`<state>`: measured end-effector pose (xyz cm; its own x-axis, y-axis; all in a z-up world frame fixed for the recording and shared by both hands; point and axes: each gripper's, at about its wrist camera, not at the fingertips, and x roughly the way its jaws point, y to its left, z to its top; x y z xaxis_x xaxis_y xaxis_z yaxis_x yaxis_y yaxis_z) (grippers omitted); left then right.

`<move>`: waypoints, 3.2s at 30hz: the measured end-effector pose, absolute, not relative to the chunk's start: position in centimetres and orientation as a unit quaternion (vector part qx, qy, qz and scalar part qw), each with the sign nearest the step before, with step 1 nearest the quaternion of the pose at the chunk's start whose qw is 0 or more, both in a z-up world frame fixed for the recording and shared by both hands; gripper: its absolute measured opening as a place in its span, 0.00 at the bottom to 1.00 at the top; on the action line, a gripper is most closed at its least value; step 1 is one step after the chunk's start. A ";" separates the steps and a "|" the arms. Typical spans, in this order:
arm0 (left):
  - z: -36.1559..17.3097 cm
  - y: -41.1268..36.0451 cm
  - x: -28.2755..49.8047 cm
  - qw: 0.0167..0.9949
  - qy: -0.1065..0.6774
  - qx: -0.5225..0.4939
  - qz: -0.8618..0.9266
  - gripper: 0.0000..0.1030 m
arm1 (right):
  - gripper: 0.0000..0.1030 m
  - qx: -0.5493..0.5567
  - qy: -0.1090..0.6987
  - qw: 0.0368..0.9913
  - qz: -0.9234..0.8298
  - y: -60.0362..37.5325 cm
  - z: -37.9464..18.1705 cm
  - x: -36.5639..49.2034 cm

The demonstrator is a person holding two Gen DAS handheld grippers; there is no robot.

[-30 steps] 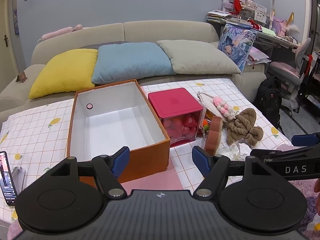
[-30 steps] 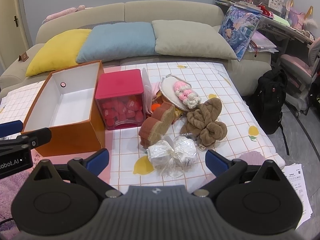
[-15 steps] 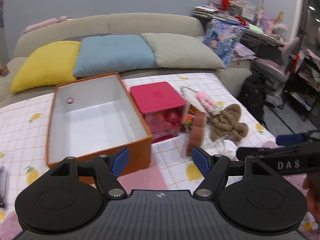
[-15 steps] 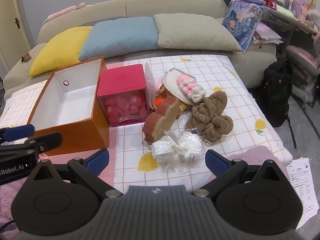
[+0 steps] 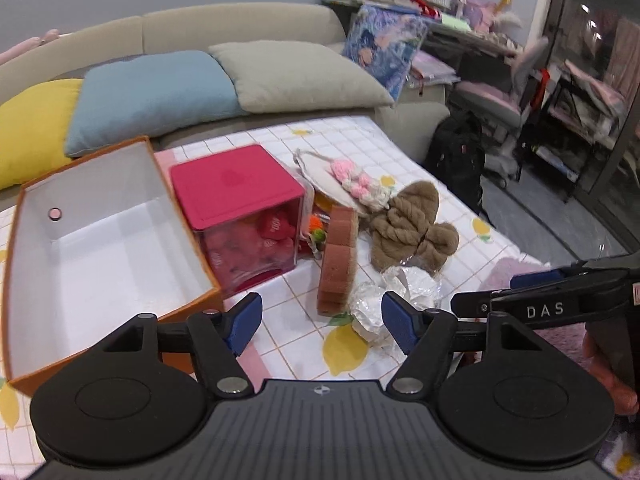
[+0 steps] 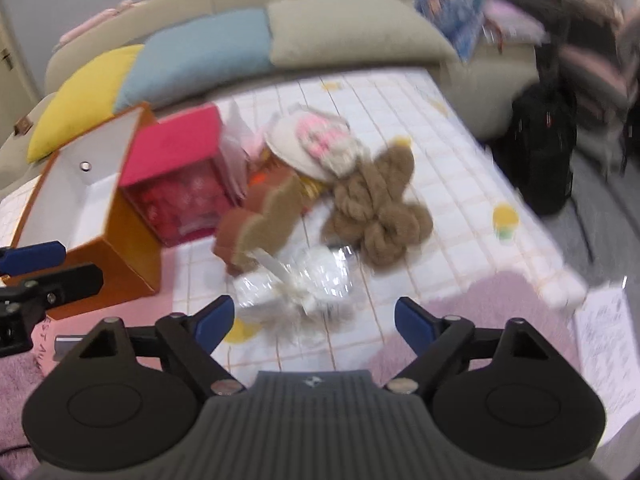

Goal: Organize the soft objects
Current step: 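Grasp the brown scalloped sponge with the left gripper while the right gripper grasps the plastic-wrapped bundle, then carry the sponge and the plastic bundle over the open orange box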

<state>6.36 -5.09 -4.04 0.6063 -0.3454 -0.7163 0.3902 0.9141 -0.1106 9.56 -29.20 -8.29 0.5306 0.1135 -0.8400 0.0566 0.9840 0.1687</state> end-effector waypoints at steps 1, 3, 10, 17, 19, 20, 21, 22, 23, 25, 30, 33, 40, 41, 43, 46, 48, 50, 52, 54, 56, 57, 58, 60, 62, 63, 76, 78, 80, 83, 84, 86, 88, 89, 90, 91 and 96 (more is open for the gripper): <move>-4.3 -5.4 6.7 0.894 0.397 0.031 -0.207 0.77 | 0.82 0.116 0.492 0.863 0.006 -29.7 -9.0 9.9; -4.9 -5.8 7.5 0.891 0.401 0.036 -0.210 0.77 | 0.81 0.164 0.501 0.850 -0.018 -30.5 -10.1 10.6; -6.4 -7.4 10.1 0.883 0.414 0.052 -0.215 0.77 | 0.75 0.221 0.496 0.839 -0.047 -30.1 -12.8 13.1; -8.0 -9.4 12.2 0.879 0.415 0.089 -0.218 0.77 | 0.79 0.293 0.495 0.816 -0.053 -31.1 -15.5 14.9; -8.4 -10.0 12.7 0.876 0.416 0.103 -0.221 0.77 | 0.79 0.300 0.498 0.812 -0.052 -31.2 -16.2 15.4; -8.6 -10.3 13.0 0.874 0.418 0.107 -0.222 0.77 | 0.79 0.302 0.501 0.810 -0.051 -31.2 -16.6 15.6; -8.8 -10.5 13.2 0.872 0.421 0.111 -0.222 0.77 | 0.79 0.304 0.503 0.808 -0.051 -31.3 -16.8 15.8; -9.0 -10.8 13.5 0.871 0.423 0.118 -0.221 0.77 | 0.78 0.305 0.503 0.807 -0.051 -31.3 -17.1 15.9; -9.2 -11.0 13.7 0.869 0.424 0.123 -0.222 0.77 | 0.78 0.308 0.502 0.807 -0.051 -31.3 -17.3 16.1; -9.7 -11.4 14.1 0.867 0.427 0.130 -0.220 0.77 | 0.73 0.322 0.501 0.802 -0.043 -31.6 -17.9 16.4; -10.9 -12.2 15.0 0.864 0.431 0.151 -0.214 0.77 | 0.65 0.341 0.511 0.788 -0.043 -32.2 -19.0 16.8; -11.4 -12.3 15.5 0.858 0.436 0.149 -0.225 0.77 | 0.58 0.340 0.507 0.791 -0.045 -32.3 -18.9 16.6; -12.5 -12.7 15.4 0.850 0.450 0.154 -0.226 0.38 | 0.53 0.311 0.501 0.806 -0.040 -31.9 -18.2 16.6; -12.5 -12.6 15.4 0.851 0.451 0.148 -0.226 0.36 | 0.52 0.306 0.501 0.809 -0.039 -31.7 -18.1 16.7; -12.4 -12.7 15.2 0.853 0.448 0.149 -0.221 0.34 | 0.52 0.303 0.499 0.811 -0.037 -31.5 -18.1 16.9; -12.0 -12.7 14.7 0.859 0.442 0.142 -0.216 0.34 | 0.51 0.297 0.494 0.816 -0.036 -31.4 -17.8 16.8; -11.5 -12.4 14.3 0.863 0.438 0.131 -0.214 0.34 | 0.50 0.287 0.492 0.821 -0.037 -31.2 -17.5 16.7; -10.9 -11.9 13.6 0.869 0.434 0.117 -0.209 0.34 | 0.50 0.282 0.488 0.825 -0.038 -31.1 -17.0 16.4; -10.2 -11.2 12.9 0.873 0.430 0.103 -0.207 0.34 | 0.50 0.274 0.479 0.833 -0.041 -31.1 -16.3 15.9; -9.3 -10.3 12.1 0.878 0.424 0.091 -0.205 0.34 | 0.50 0.258 0.467 0.845 -0.044 -31.0 -15.4 15.4; -8.2 -9.4 11.2 0.884 0.415 0.077 -0.202 0.33 | 0.50 0.244 0.456 0.855 -0.049 -31.1 -14.4 14.6; -7.6 -8.8 10.8 0.887 0.411 0.068 -0.201 0.33 | 0.50 0.237 0.450 0.859 -0.051 -31.0 -13.9 14.4; -7.1 -8.3 10.5 0.890 0.407 0.060 -0.199 0.33 | 0.50 0.229 0.445 0.864 -0.053 -30.9 -13.5 14.2; -5.9 -7.3 9.7 0.896 0.398 0.041 -0.194 0.33 | 0.50 0.216 0.435 0.873 -0.053 -30.7 -12.6 13.8; -4.6 -6.2 9.1 0.903 0.384 0.021 -0.191 0.33 | 0.50 0.198 0.421 0.883 -0.051 -30.3 -11.5 13.3; -4.0 -5.7 8.8 0.907 0.376 0.015 -0.189 0.33 | 0.50 0.188 0.414 0.889 -0.047 -30.1 -10.9 13.0; 0.9 2.0 8.5 0.935 0.335 -0.049 -0.103 0.33 | 0.50 0.055 0.313 0.939 0.131 -21.7 -2.2 13.5; 1.0 3.5 8.9 0.935 0.342 -0.053 -0.082 0.34 | 0.50 0.037 0.314 0.933 0.172 -19.7 -1.4 14.6; 0.9 5.1 9.3 0.930 0.356 -0.059 -0.063 0.34 | 0.50 0.019 0.315 0.926 0.208 -17.5 -0.7 15.6; 0.6 7.0 10.1 0.922 0.380 -0.060 -0.042 0.34 | 0.50 -0.009 0.322 0.913 0.251 -13.9 0.2 17.1; 0.3 7.5 10.6 0.918 0.391 -0.058 -0.037 0.34 | 0.50 -0.016 0.327 0.907 0.266 -12.8 0.4 17.7; -0.3 8.3 11.3 0.910 0.410 -0.051 -0.032 0.34 | 0.50 -0.027 0.336 0.898 0.282 -10.7 0.3 19.0; -1.1 8.9 12.1 0.900 0.433 -0.048 -0.022 0.34 | 0.50 -0.047 0.360 0.884 0.294 -8.2 -0.3 20.4; -1.5 9.0 12.4 0.895 0.444 -0.046 -0.019 0.34 | 0.50 -0.057 0.374 0.876 0.298 -7.2 -0.8 21.3; -2.0 9.3 12.8 0.889 0.455 -0.045 -0.018 0.34 | 0.50 -0.070 0.387 0.870 0.298 -6.2 -1.4 22.2; -2.5 9.5 13.1 0.885 0.464 -0.044 -0.014 0.34 | 0.50 -0.089 0.399 0.863 0.298 -4.9 -2.1 23.0; -4.4 10.2 13.8 0.867 0.498 -0.025 -0.003 0.34 | 0.50 -0.138 0.453 0.829 0.298 -1.5 -6.0 25.2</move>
<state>13.84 10.16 -4.41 0.5044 -0.0309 -0.8629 -0.0193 0.9987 -0.0471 25.19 -1.49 -5.95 0.4125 0.3691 -0.8329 -0.6182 0.7849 0.0417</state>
